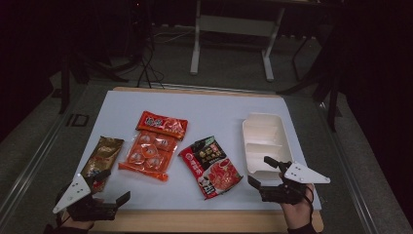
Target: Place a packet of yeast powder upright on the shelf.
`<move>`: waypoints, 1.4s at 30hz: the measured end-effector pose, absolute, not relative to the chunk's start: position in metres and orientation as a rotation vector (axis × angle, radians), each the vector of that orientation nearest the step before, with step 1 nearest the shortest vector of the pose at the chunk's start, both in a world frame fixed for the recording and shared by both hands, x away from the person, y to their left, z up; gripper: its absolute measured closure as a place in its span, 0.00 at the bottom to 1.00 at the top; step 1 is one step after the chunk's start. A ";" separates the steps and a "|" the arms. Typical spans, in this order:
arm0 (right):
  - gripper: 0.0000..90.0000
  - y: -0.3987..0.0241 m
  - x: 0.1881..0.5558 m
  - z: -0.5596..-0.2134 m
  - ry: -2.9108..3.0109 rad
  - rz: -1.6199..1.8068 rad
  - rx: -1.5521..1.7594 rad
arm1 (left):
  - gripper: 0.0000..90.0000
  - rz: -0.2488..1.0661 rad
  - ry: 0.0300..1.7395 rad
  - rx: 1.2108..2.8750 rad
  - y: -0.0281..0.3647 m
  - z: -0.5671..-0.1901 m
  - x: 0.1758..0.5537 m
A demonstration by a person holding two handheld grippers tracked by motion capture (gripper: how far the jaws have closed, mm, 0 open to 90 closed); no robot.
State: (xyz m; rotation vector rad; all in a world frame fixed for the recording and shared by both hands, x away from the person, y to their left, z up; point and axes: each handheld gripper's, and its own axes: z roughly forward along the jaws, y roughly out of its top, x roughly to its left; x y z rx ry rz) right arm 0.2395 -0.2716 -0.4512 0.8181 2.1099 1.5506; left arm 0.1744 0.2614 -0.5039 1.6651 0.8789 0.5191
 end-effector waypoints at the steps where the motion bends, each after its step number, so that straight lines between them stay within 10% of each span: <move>1: 0.14 -0.272 0.238 -0.450 2.108 1.541 0.813 | 0.00 0.520 0.880 1.664 0.261 -0.504 0.174; 42: 0.14 -0.264 0.227 -0.444 2.079 1.592 0.698 | 0.00 0.599 0.944 1.705 0.285 -0.439 0.191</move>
